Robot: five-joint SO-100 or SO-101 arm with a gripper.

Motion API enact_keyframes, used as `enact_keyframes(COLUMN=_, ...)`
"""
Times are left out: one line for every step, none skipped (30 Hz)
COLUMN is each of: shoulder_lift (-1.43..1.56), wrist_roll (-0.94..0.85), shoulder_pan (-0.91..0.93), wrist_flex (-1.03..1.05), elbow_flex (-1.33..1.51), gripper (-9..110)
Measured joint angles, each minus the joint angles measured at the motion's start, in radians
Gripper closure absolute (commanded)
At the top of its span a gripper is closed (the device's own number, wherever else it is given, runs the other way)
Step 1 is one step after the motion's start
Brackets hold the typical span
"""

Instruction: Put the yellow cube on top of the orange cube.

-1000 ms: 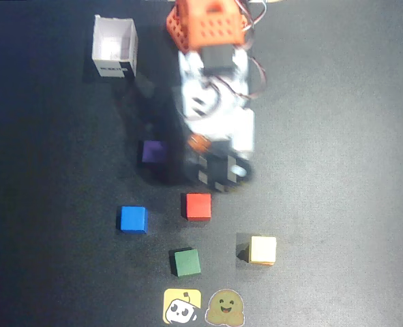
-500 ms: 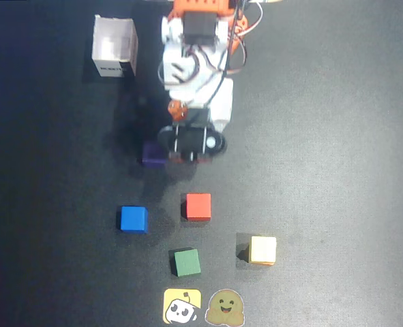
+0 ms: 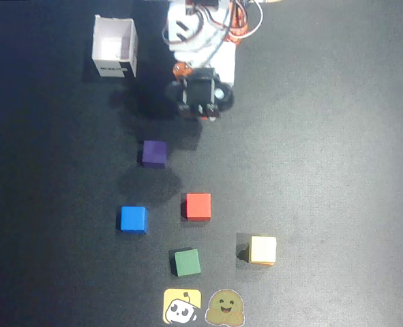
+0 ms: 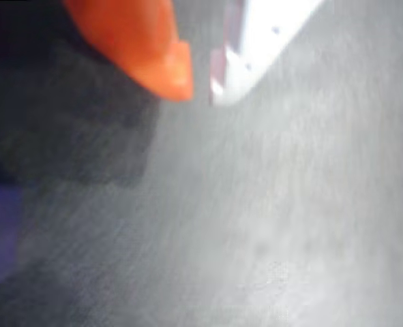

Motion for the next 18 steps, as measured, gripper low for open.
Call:
enact_keyframes(shoulder_lift=0.002, wrist_roll=-0.006, shoulder_pan=0.0, wrist_flex=0.005, elbow_flex=0.0, gripper=101)
enact_keyframes(shoulder_lift=-0.005, wrist_roll=0.0, shoulder_pan=0.0, wrist_flex=0.008, elbow_flex=0.0, gripper=101)
enact_keyframes(shoulder_lift=-0.006, wrist_roll=-0.008, shoulder_pan=-0.003, wrist_flex=0.011, elbow_flex=0.002, gripper=101)
enact_keyframes(shoulder_lift=0.0, wrist_roll=-0.018, shoulder_pan=-0.009, wrist_flex=0.015, elbow_flex=0.002, gripper=101)
enact_keyframes(shoulder_lift=0.014, wrist_roll=-0.028, shoulder_pan=-0.017, wrist_flex=0.015, elbow_flex=0.002, gripper=101)
enact_keyframes(shoulder_lift=0.014, wrist_roll=-0.038, shoulder_pan=-0.02, wrist_flex=0.017, elbow_flex=0.002, gripper=101)
enact_keyframes(shoulder_lift=0.008, wrist_roll=-0.041, shoulder_pan=-0.021, wrist_flex=0.017, elbow_flex=0.002, gripper=101)
enact_keyframes(shoulder_lift=0.002, wrist_roll=-0.038, shoulder_pan=-0.021, wrist_flex=0.017, elbow_flex=0.002, gripper=101)
enact_keyframes(shoulder_lift=0.003, wrist_roll=-0.044, shoulder_pan=-0.031, wrist_flex=0.017, elbow_flex=0.002, gripper=101)
enact_keyframes(shoulder_lift=0.009, wrist_roll=-0.055, shoulder_pan=-0.04, wrist_flex=0.017, elbow_flex=0.002, gripper=101)
enact_keyframes(shoulder_lift=0.012, wrist_roll=-0.061, shoulder_pan=-0.038, wrist_flex=0.017, elbow_flex=0.002, gripper=101)
enact_keyframes(shoulder_lift=0.006, wrist_roll=-0.054, shoulder_pan=-0.035, wrist_flex=0.017, elbow_flex=0.002, gripper=101)
enact_keyframes(shoulder_lift=0.005, wrist_roll=-0.054, shoulder_pan=-0.035, wrist_flex=0.017, elbow_flex=0.002, gripper=101)
enact_keyframes(shoulder_lift=0.005, wrist_roll=-0.061, shoulder_pan=-0.041, wrist_flex=0.017, elbow_flex=0.002, gripper=101)
enact_keyframes(shoulder_lift=0.008, wrist_roll=-0.066, shoulder_pan=-0.044, wrist_flex=0.018, elbow_flex=0.002, gripper=101)
enact_keyframes(shoulder_lift=0.006, wrist_roll=-0.066, shoulder_pan=-0.044, wrist_flex=0.018, elbow_flex=0.002, gripper=101)
enact_keyframes(shoulder_lift=0.005, wrist_roll=-0.061, shoulder_pan=-0.043, wrist_flex=0.018, elbow_flex=0.002, gripper=101)
enact_keyframes(shoulder_lift=0.005, wrist_roll=-0.06, shoulder_pan=-0.041, wrist_flex=0.018, elbow_flex=0.002, gripper=101)
